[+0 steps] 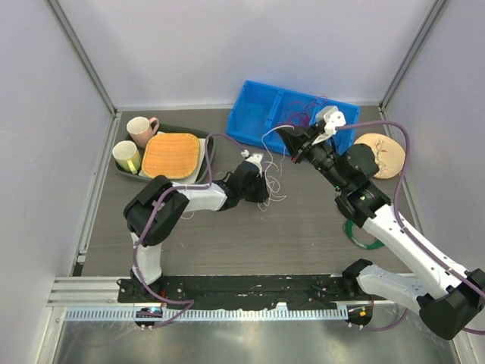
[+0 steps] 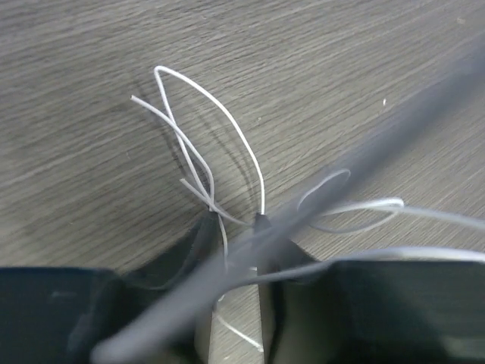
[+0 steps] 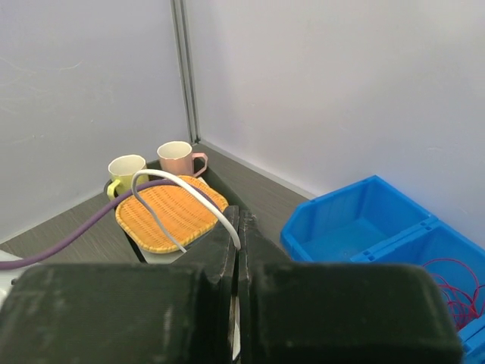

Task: Untangle the cables

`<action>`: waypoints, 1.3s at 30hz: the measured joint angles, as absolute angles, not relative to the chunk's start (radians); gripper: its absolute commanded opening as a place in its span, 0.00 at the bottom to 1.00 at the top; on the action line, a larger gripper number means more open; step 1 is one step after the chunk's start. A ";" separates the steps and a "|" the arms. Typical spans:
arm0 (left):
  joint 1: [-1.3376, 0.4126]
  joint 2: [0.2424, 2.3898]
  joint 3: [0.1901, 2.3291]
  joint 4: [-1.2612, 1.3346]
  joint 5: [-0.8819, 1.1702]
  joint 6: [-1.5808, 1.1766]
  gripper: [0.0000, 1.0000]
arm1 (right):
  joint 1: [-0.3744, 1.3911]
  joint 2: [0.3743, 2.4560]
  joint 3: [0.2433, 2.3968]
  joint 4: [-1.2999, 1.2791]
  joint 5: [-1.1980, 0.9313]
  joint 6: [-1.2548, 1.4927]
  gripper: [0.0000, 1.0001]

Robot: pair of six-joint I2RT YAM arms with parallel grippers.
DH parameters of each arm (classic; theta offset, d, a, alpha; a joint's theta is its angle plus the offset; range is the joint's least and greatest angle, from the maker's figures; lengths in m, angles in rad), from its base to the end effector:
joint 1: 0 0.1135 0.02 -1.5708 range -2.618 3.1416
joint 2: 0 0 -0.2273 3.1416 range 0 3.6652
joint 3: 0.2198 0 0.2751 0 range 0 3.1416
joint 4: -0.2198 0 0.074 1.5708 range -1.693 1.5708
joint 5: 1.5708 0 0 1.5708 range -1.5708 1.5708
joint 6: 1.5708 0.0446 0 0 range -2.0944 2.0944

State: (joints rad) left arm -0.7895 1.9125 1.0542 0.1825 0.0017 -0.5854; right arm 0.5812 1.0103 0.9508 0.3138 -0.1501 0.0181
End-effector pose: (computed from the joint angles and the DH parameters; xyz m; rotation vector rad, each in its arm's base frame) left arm 0.2884 -0.2909 0.0895 0.2407 2.3411 -0.7184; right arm 0.2346 0.1621 0.3796 -0.4967 1.2492 0.6069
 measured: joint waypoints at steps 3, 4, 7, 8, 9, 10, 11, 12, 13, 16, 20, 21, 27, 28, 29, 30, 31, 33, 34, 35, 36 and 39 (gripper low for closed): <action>-0.803 1.918 1.061 0.182 -0.038 -0.591 0.00 | 0.581 0.986 0.941 0.313 -0.125 0.017 0.01; -0.805 1.918 1.061 0.181 -0.054 -0.596 0.00 | 0.581 0.979 0.937 0.313 -0.099 0.017 0.01; -0.805 1.908 1.045 0.171 -0.120 -0.600 0.00 | 0.582 0.966 0.934 0.310 0.010 0.009 0.01; -0.805 1.895 1.028 0.164 -0.147 -0.605 0.00 | 0.582 0.965 0.934 0.309 0.066 0.004 0.01; -0.804 1.874 1.009 0.152 -0.173 -0.614 0.00 | 0.581 0.965 0.934 0.308 0.118 -0.001 0.01; -0.803 1.846 0.984 0.133 -0.203 -0.620 0.00 | 0.581 0.967 0.934 0.307 0.177 -0.009 0.01; -0.803 1.813 0.957 0.108 -0.237 -0.628 0.00 | 0.580 0.970 0.934 0.306 0.242 -0.019 0.01; -0.802 1.777 0.931 0.079 -0.270 -0.636 0.00 | 0.576 0.974 0.934 0.305 0.302 -0.028 0.01; -0.801 1.742 0.904 0.048 -0.301 -0.648 0.00 | 0.570 0.979 0.935 0.306 0.360 -0.039 0.01; -0.789 1.636 0.821 -0.049 -0.391 -0.687 0.00 | 0.542 0.996 0.935 0.306 0.502 -0.064 0.01; -0.766 1.501 0.732 -0.192 -0.490 -0.750 0.04 | 0.500 1.007 0.935 0.305 0.619 -0.081 0.01; -0.760 1.475 0.721 -0.220 -0.509 -0.759 0.05 | 0.495 1.006 0.935 0.305 0.638 -0.084 0.01; -0.753 1.341 0.692 -0.348 -0.595 -0.809 0.17 | 0.489 1.007 0.935 0.305 0.668 -0.097 0.01; -0.753 1.330 0.692 -0.358 -0.602 -0.810 0.24 | 0.489 1.007 0.935 0.305 0.669 -0.098 0.01; -0.753 1.320 0.692 -0.369 -0.606 -0.812 0.44 | 0.489 1.008 0.935 0.305 0.670 -0.099 0.01; -0.753 1.314 0.692 -0.379 -0.610 -0.812 0.51 | 0.489 1.009 0.935 0.305 0.672 -0.099 0.01; -0.753 1.310 0.692 -0.389 -0.610 -0.809 0.59 | 0.488 1.010 0.935 0.305 0.672 -0.100 0.01; -0.753 1.309 0.692 -0.402 -0.604 -0.803 0.76 | 0.487 1.011 0.935 0.305 0.668 -0.100 0.01; -0.753 1.308 0.692 -0.406 -0.597 -0.804 0.78 | 0.487 1.013 0.935 0.305 0.664 -0.100 0.01; -0.753 1.306 0.692 -0.406 -0.582 -0.794 0.81 | 0.487 1.013 0.935 0.306 0.646 -0.100 0.01; -0.753 1.302 0.692 -0.406 -0.568 -0.786 0.82 | 0.487 1.015 0.935 0.306 0.633 -0.100 0.01; -0.753 1.272 0.684 -0.387 -0.492 -0.752 0.92 | 0.484 1.022 0.935 0.305 0.554 -0.099 0.01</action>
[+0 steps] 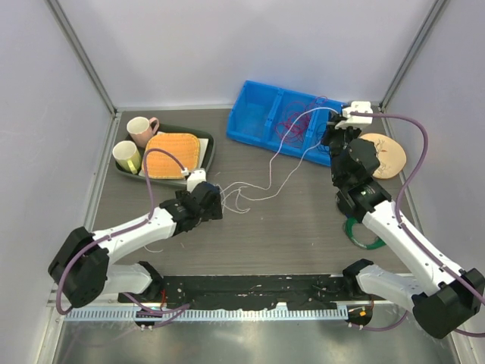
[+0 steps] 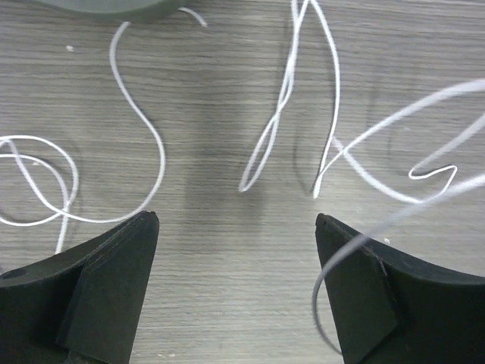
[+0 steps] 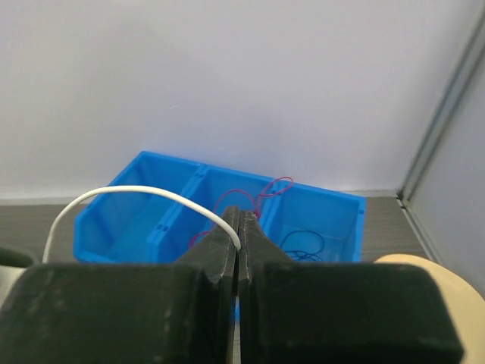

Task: Untangle the cables

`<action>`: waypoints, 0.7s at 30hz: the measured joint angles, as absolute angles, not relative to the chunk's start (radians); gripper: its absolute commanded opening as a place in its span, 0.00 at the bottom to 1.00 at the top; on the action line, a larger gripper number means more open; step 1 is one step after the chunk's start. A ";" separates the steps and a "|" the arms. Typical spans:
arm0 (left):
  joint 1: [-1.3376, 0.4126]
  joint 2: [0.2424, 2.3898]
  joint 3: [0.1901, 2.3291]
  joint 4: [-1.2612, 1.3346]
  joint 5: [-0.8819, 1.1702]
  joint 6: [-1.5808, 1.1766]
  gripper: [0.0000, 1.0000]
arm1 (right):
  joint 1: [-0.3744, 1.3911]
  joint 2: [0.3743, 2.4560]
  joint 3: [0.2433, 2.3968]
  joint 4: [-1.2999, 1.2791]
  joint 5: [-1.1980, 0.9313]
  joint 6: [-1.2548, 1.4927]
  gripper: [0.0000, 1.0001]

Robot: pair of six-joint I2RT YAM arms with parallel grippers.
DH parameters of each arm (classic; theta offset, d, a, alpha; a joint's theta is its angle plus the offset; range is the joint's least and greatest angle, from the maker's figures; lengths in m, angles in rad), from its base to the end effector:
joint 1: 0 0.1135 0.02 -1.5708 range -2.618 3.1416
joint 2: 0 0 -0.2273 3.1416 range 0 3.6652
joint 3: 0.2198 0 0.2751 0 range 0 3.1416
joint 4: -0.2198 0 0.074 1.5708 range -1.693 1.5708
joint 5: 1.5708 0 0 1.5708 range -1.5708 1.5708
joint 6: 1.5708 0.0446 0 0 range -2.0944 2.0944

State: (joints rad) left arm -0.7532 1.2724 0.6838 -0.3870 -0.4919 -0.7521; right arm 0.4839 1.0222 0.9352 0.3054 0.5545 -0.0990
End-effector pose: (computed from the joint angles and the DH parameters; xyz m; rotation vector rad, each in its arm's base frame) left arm 0.2138 -0.1716 0.1378 -0.1821 2.3829 -0.0630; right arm 0.2618 0.1111 0.3681 0.0684 1.3840 -0.0535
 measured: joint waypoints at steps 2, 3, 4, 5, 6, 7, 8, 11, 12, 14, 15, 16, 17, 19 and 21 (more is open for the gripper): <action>-0.753 1.243 0.672 -0.365 -0.443 -0.729 1.00 | 0.482 1.026 0.935 0.304 0.496 -0.099 0.01; -0.753 1.233 0.667 -0.357 -0.425 -0.723 1.00 | 0.482 1.026 0.935 0.304 0.464 -0.097 0.01; -0.753 1.223 0.664 -0.348 -0.404 -0.712 1.00 | 0.482 1.026 0.935 0.302 0.434 -0.095 0.01; -0.753 1.214 0.663 -0.341 -0.383 -0.698 1.00 | 0.482 1.026 0.936 0.298 0.408 -0.091 0.01; -0.753 1.206 0.663 -0.333 -0.360 -0.689 1.00 | 0.482 1.026 0.940 0.290 0.376 -0.084 0.01; -0.753 1.199 0.662 -0.320 -0.334 -0.673 1.00 | 0.482 1.028 0.947 0.278 0.344 -0.075 0.01; -0.753 1.192 0.661 -0.303 -0.307 -0.664 1.00 | 0.482 1.031 0.962 0.259 0.313 -0.068 0.01; -0.753 1.176 0.645 -0.220 -0.204 -0.622 1.00 | 0.482 1.062 1.049 0.207 0.222 -0.043 0.01; -0.753 1.174 0.637 -0.192 -0.173 -0.612 1.00 | 0.482 1.077 1.089 0.190 0.196 -0.037 0.01; -0.753 1.174 0.621 -0.147 -0.123 -0.592 1.00 | 0.482 1.101 1.159 0.167 0.153 -0.027 0.01; -0.753 1.174 0.613 -0.127 -0.101 -0.583 1.00 | 0.482 1.111 1.197 0.149 0.135 -0.024 0.01; -0.753 1.174 0.606 -0.111 -0.077 -0.572 1.00 | 0.482 1.120 1.230 0.134 0.122 -0.023 0.01; -0.753 1.174 0.599 -0.091 -0.050 -0.566 1.00 | 0.482 1.122 1.253 0.125 0.114 -0.023 0.01; -0.753 1.171 0.587 -0.051 -0.014 -0.565 1.00 | 0.482 1.114 1.271 0.113 0.104 -0.024 0.01; -0.753 1.165 0.584 -0.038 -0.009 -0.573 1.00 | 0.482 1.095 1.264 0.094 0.093 -0.025 0.01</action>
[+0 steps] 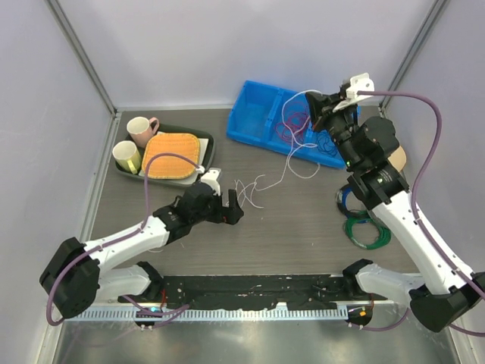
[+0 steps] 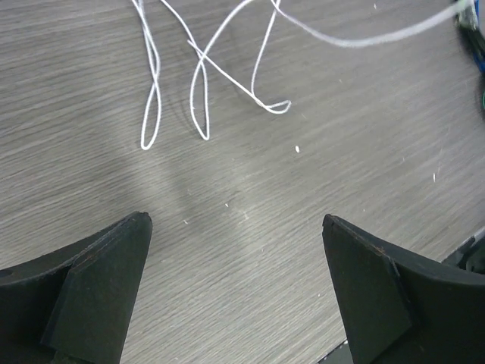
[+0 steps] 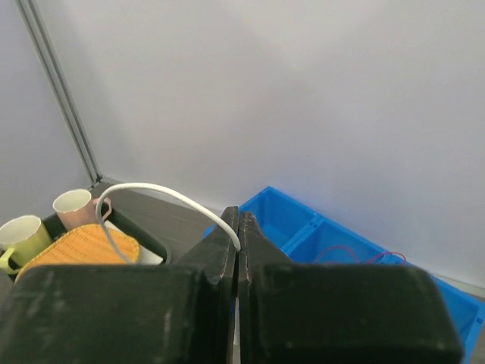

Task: Untangle the cables

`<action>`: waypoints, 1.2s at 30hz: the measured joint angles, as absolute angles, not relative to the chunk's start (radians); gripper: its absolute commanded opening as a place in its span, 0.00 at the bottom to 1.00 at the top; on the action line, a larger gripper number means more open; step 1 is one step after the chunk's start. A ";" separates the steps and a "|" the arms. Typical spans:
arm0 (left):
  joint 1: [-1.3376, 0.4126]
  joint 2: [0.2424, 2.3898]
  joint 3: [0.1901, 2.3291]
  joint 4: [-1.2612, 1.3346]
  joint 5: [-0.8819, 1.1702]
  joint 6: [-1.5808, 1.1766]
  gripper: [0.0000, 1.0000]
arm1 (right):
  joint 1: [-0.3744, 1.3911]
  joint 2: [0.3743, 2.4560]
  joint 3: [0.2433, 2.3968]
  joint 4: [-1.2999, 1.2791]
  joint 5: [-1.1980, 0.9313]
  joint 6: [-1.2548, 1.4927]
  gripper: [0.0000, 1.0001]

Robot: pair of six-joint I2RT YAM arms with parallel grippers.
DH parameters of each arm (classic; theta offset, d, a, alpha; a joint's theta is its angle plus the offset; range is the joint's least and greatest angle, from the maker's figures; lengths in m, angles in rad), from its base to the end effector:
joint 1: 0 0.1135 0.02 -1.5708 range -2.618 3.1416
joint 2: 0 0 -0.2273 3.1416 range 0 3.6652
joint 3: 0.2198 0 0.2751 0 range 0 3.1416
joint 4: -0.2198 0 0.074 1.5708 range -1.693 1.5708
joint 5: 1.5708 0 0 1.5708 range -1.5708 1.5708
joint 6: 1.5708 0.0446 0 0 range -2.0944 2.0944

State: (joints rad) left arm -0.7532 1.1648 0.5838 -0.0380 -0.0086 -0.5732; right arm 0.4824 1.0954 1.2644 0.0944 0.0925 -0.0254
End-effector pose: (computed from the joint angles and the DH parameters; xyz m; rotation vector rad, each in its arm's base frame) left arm 0.2076 -0.1941 0.1563 0.2006 2.2789 -0.7182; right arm 0.2543 0.1285 0.4507 -0.2531 1.2911 0.3291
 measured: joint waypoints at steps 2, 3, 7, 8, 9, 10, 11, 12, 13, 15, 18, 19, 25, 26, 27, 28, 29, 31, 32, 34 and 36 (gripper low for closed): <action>-0.753 1.155 0.590 -0.050 -0.050 -0.596 1.00 | 0.482 1.062 1.226 0.092 0.077 -0.030 0.01; -0.753 1.155 0.600 -0.064 -0.070 -0.605 1.00 | 0.482 1.037 1.194 0.094 0.068 -0.032 0.01; -0.747 1.193 0.677 -0.109 -0.152 -0.640 0.99 | 0.482 0.941 1.051 0.100 0.041 -0.048 0.01; -0.743 1.211 0.693 -0.109 -0.159 -0.646 0.97 | 0.482 0.921 1.023 0.098 0.031 -0.051 0.01; -0.738 1.234 0.710 -0.109 -0.163 -0.648 0.96 | 0.482 0.909 1.005 0.097 0.022 -0.054 0.01; -0.732 1.262 0.727 -0.111 -0.165 -0.650 0.92 | 0.482 0.899 0.989 0.096 0.011 -0.058 0.01; -0.724 1.303 0.751 -0.113 -0.165 -0.652 0.90 | 0.482 0.892 0.980 0.095 0.001 -0.060 0.01; -0.717 1.344 0.773 -0.114 -0.165 -0.655 0.87 | 0.482 0.888 0.977 0.094 -0.007 -0.064 0.01; -0.709 1.380 0.793 -0.122 -0.164 -0.657 0.82 | 0.482 0.886 0.977 0.094 -0.014 -0.070 0.01; -0.686 1.478 0.851 -0.141 -0.159 -0.670 0.78 | 0.482 0.876 0.977 0.093 -0.022 -0.078 0.01; -0.645 1.610 0.915 -0.155 -0.134 -0.682 0.70 | 0.482 0.854 0.974 0.094 -0.020 -0.094 0.01; -0.635 1.637 0.925 -0.155 -0.125 -0.685 0.67 | 0.482 0.843 0.971 0.096 -0.020 -0.100 0.01; -0.605 1.777 1.023 -0.136 -0.032 -0.703 0.60 | 0.482 0.822 0.966 0.097 -0.019 -0.120 0.01; -0.606 1.791 1.031 -0.122 -0.016 -0.704 0.60 | 0.482 0.823 0.966 0.097 -0.018 -0.123 0.01; -0.607 1.797 1.038 -0.114 -0.001 -0.704 0.60 | 0.482 0.823 0.965 0.097 -0.017 -0.126 0.01; -0.607 1.804 1.038 -0.107 0.010 -0.705 0.60 | 0.482 0.823 0.965 0.097 -0.012 -0.128 0.01; -0.607 1.804 1.039 -0.102 0.021 -0.705 0.60 | 0.482 0.823 0.965 0.097 -0.007 -0.130 0.01; -0.607 1.806 1.039 -0.097 0.044 -0.706 0.59 | 0.482 0.823 0.965 0.097 0.002 -0.131 0.01; -0.607 1.807 1.039 -0.094 0.053 -0.706 0.60 | 0.482 0.823 0.965 0.097 0.005 -0.132 0.01; -0.609 1.808 1.037 -0.089 0.068 -0.703 0.59 | 0.482 0.825 0.965 0.097 0.009 -0.134 0.01; -0.617 1.807 1.031 -0.078 0.082 -0.698 0.59 | 0.482 0.825 0.965 0.097 0.014 -0.134 0.01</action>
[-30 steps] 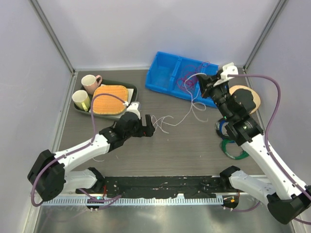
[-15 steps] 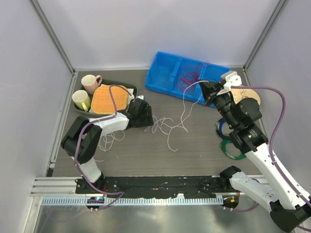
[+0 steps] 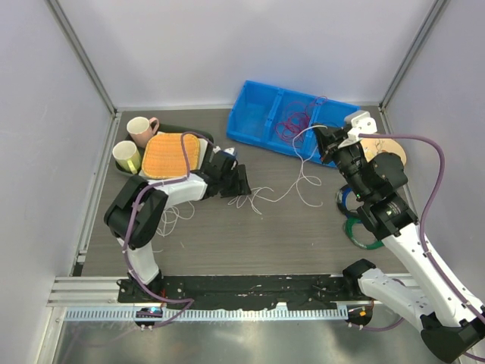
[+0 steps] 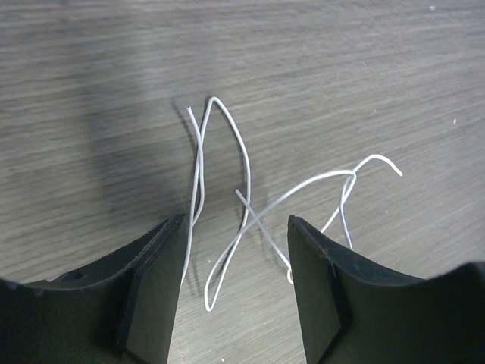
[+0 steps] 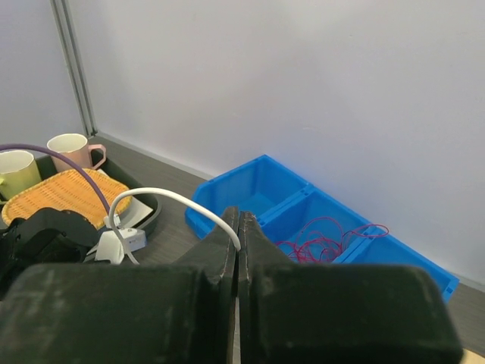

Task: Untangle the cables

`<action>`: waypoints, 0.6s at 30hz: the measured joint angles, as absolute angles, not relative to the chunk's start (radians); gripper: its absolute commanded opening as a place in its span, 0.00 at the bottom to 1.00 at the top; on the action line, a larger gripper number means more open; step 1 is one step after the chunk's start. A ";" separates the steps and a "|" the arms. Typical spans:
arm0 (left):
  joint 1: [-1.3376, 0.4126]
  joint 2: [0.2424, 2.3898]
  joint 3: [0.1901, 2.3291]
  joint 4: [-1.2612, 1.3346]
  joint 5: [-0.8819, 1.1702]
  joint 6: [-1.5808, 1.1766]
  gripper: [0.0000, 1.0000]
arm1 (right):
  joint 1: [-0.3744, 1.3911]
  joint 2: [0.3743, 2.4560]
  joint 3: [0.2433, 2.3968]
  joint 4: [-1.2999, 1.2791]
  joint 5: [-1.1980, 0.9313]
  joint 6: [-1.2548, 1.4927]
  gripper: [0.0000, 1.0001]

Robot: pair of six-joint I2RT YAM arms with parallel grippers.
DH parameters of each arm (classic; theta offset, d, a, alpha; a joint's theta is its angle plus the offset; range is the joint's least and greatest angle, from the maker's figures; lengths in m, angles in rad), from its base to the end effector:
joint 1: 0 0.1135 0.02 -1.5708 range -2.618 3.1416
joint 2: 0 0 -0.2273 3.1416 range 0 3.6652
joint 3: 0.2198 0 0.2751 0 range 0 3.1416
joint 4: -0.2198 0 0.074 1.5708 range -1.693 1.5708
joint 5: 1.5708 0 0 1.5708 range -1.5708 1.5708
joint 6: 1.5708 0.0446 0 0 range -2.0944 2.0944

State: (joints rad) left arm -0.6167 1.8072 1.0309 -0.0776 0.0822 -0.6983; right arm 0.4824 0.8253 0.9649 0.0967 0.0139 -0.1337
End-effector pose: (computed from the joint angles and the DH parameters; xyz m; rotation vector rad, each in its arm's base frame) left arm 0.3117 -0.2255 0.0999 -0.0645 2.5418 -0.6648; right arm 0.2117 0.1102 0.4050 -0.3950 1.2805 0.2859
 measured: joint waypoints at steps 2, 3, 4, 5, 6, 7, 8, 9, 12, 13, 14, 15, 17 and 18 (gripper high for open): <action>-0.627 1.803 1.018 -0.060 0.089 -0.694 0.58 | 0.482 0.825 0.965 0.097 0.018 -0.134 0.01; -0.635 1.797 1.007 -0.052 0.089 -0.692 0.57 | 0.482 0.825 0.965 0.097 0.020 -0.134 0.01; -0.643 1.789 0.997 -0.049 0.087 -0.690 0.55 | 0.482 0.825 0.965 0.097 0.021 -0.134 0.01; -0.651 1.776 0.980 -0.045 0.079 -0.686 0.54 | 0.482 0.825 0.965 0.097 0.022 -0.134 0.01; -0.661 1.771 0.974 -0.044 0.077 -0.684 0.50 | 0.482 0.825 0.965 0.097 0.022 -0.134 0.01; -0.671 1.766 0.967 -0.047 0.067 -0.679 0.49 | 0.482 0.825 0.965 0.097 0.022 -0.134 0.01; -0.679 1.765 0.964 -0.046 0.053 -0.677 0.46 | 0.482 0.825 0.965 0.097 0.021 -0.134 0.01; -0.688 1.764 0.964 -0.050 0.036 -0.675 0.40 | 0.482 0.825 0.965 0.097 0.021 -0.134 0.01; -0.714 1.767 0.969 -0.071 -0.027 -0.675 0.32 | 0.482 0.825 0.965 0.097 0.021 -0.134 0.01; -0.722 1.771 0.980 -0.088 -0.048 -0.675 0.28 | 0.482 0.825 0.965 0.097 0.021 -0.134 0.01; -0.730 1.777 0.991 -0.103 -0.068 -0.674 0.24 | 0.482 0.825 0.965 0.097 0.021 -0.134 0.01; -0.740 1.785 1.006 -0.124 -0.095 -0.673 0.17 | 0.482 0.825 0.965 0.097 0.021 -0.134 0.01; -0.762 1.800 1.034 -0.163 -0.154 -0.676 0.07 | 0.482 0.825 0.965 0.097 0.022 -0.134 0.01; -0.772 1.805 1.045 -0.183 -0.188 -0.680 0.00 | 0.482 0.825 0.965 0.097 0.023 -0.134 0.01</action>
State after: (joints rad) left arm -0.7723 1.8050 1.0447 -0.1825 -0.1879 -0.6796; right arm 0.4824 0.8249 0.9649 0.0971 0.0231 -0.1337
